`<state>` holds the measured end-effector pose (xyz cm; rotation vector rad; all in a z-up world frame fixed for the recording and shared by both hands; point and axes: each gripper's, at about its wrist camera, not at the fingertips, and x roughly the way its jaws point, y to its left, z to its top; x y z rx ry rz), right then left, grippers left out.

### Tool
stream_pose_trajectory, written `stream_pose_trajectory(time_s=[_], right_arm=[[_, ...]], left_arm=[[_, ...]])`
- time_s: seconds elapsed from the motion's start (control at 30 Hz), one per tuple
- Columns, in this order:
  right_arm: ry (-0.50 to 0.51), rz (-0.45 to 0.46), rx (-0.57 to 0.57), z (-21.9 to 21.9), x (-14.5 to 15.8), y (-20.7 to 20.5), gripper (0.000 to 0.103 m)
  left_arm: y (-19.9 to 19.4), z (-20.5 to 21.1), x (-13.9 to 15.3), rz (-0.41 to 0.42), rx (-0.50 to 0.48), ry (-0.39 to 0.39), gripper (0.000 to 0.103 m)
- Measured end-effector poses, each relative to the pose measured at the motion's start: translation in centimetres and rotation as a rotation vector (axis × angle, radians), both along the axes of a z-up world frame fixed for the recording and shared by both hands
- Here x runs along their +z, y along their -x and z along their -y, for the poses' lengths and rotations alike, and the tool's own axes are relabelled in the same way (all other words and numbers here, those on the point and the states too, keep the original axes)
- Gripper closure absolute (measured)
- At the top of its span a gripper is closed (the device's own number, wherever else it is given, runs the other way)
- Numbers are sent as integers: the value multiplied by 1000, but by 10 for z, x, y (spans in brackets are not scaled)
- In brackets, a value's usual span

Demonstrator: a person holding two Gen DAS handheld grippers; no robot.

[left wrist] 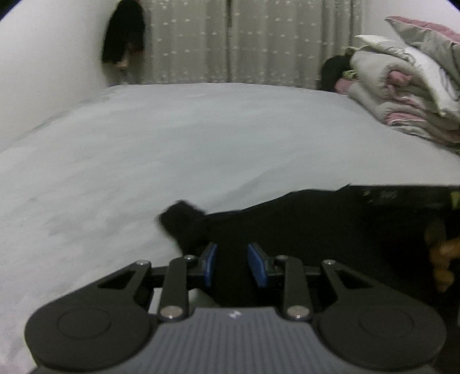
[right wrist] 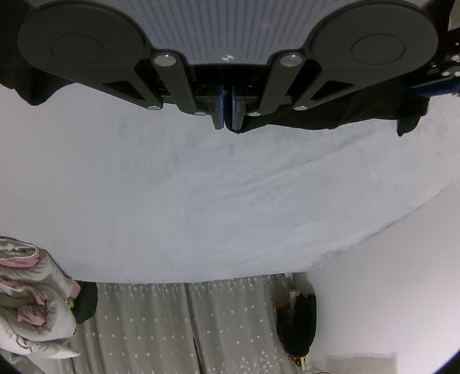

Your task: Fold clothes

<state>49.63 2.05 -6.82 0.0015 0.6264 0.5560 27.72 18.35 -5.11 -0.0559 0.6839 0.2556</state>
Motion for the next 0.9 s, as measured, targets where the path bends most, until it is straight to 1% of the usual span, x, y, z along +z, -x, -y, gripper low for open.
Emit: stream_pose_trajectory(time_s=[0.03,0.1,0.13,0.17,0.2,0.27,0.4,0.47,0.53,0.6,0.67,0.7,0.73,0.77,0.8,0.83,0.87,0.9], right_arm=[[-3,-2,0,1,0,0,97],[-4,-2,1,1,0,0,97],[-3,-2,1,1,0,0,97],[-2,-1,2,1,0,0,97],[-3,-2,2,1,0,0,97],[-11,-7,3,2,0,-1,97],[-36,-23,5,6,-1,-4,97],[-43,-28,5,7,-1,-4,97],[-45,-30,6,7,-1,-5,97],[-43,-29,6,6,-1,-5,97],[-40,-28,6,5,-1,-5,97],[-40,-27,6,4,-1,-4,97],[-39,-27,5,4,0,-4,97],[-38,-27,5,4,0,-4,97],[-37,-26,5,4,0,-4,97],[-37,-25,5,4,0,-4,97],[-35,-23,5,3,0,-4,97],[-31,-19,4,3,0,-3,97]], left_arm=[[5,-2,0,-18,23,-36,77],[14,-6,0,-66,81,-118,72],[17,-8,1,-81,113,-134,71],[18,-10,3,-87,141,-132,64],[20,-13,5,-94,169,-131,60],[22,-17,10,-106,225,-127,58],[21,-32,26,-72,301,-44,57],[24,-45,32,-45,334,12,56],[22,-59,34,-16,356,89,55],[22,-74,33,10,356,187,55],[13,-83,23,32,336,271,55],[8,-86,18,41,328,299,55],[2,-88,12,47,327,306,56],[-3,-90,5,53,328,304,58],[-6,-90,0,63,329,293,59],[-7,-88,-4,79,328,272,62],[-8,-87,-8,90,327,244,73],[-8,-84,-12,95,327,207,80]])
